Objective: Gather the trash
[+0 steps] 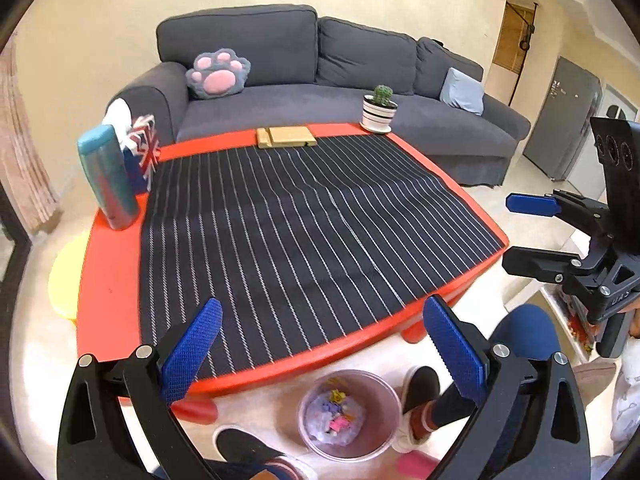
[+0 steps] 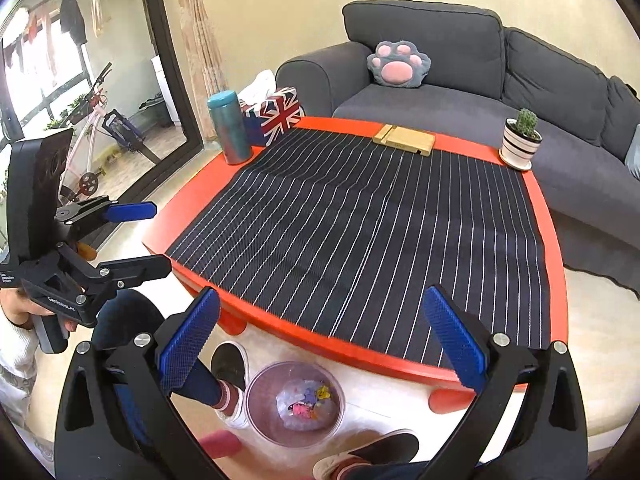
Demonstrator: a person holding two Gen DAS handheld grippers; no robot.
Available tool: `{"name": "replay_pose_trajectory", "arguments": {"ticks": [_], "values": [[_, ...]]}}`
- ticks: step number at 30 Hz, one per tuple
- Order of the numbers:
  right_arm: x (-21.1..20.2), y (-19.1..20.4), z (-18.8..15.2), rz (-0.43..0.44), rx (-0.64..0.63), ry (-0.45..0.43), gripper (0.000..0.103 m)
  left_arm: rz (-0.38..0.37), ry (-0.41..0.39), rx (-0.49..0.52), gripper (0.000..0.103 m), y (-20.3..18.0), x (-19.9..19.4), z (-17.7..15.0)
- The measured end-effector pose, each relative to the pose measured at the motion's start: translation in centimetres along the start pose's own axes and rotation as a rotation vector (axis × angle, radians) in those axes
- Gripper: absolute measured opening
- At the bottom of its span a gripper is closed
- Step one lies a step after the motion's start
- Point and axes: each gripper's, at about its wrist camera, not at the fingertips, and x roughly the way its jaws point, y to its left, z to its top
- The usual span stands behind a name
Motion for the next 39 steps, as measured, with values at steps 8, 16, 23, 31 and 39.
{"name": "replay_pose_trajectory", "arguments": {"ticks": [8, 16, 23, 31, 39], "values": [[1.2, -0.9, 2.3, 0.008, -0.008, -0.002, 0.1, 0.013, 0.006, -0.004, 0.097, 1.3, 1.0, 1.9], [2.6, -1.7, 3.6, 0.016, -0.01, 0.004, 0.1, 0.069, 0.013, -0.003, 0.097, 2.4, 2.5, 3.1], [3.5, -2.1, 3.8, 0.018, -0.01, 0.016, 0.1, 0.052, 0.026, -0.017, 0.097, 3.1, 3.3, 3.6], [4.1, -2.1, 4.0, 0.018, -0.01, 0.023, 0.1, 0.019, -0.002, -0.044, 0.097, 3.7, 3.0, 3.8], [4.0, -2.1, 4.0, 0.017, -0.011, 0.022, 0.1, 0.031, -0.013, -0.043, 0.097, 3.6, 2.6, 4.1]]}}
